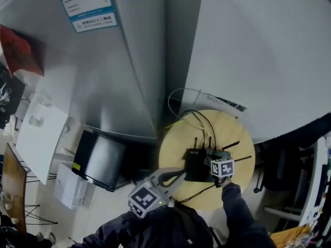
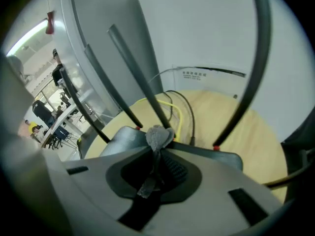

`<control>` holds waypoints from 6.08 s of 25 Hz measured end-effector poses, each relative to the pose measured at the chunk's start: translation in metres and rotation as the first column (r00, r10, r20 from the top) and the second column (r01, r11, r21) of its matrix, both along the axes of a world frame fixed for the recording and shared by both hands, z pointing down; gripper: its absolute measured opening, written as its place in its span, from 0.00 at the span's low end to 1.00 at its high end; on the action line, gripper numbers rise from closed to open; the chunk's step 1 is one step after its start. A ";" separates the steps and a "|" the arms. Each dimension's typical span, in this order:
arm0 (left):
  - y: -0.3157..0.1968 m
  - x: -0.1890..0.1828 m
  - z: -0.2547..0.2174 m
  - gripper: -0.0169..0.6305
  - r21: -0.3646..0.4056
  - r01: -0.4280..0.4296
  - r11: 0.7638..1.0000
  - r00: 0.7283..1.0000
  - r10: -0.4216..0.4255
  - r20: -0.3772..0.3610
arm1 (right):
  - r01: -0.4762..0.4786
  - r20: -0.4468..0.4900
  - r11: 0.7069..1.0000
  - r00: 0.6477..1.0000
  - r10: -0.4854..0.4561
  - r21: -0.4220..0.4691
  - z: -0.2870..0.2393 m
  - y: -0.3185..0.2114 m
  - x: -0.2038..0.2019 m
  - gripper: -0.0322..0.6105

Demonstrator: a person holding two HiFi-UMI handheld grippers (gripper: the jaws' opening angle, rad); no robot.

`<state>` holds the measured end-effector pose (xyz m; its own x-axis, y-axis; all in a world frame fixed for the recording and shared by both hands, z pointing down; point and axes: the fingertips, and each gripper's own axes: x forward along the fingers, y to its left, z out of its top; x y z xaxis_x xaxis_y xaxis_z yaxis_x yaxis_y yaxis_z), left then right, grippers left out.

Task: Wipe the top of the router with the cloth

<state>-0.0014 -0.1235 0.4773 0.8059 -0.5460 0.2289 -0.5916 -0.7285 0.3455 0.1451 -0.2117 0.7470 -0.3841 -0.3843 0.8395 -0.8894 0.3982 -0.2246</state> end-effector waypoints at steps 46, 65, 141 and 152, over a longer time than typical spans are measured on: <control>0.011 0.026 0.003 0.01 -0.006 -0.054 0.999 0.998 0.054 0.034 | -0.154 -0.048 0.988 0.987 0.154 0.000 0.002 0.046 0.122 0.16; 0.015 0.015 -0.004 0.02 -0.020 0.021 1.000 1.000 -0.021 0.018 | 0.149 0.161 0.989 0.977 -0.143 -0.027 -0.010 0.084 -0.106 0.16; 0.018 0.026 0.001 0.02 -0.014 -0.012 1.000 0.999 0.013 0.051 | 0.269 0.279 0.963 0.926 -0.253 -0.017 -0.004 0.179 -0.110 0.16; 0.027 0.023 0.001 0.01 -0.039 -0.014 0.999 0.997 0.017 0.076 | 0.134 0.246 0.985 0.964 -0.104 -0.109 0.024 0.168 -0.062 0.16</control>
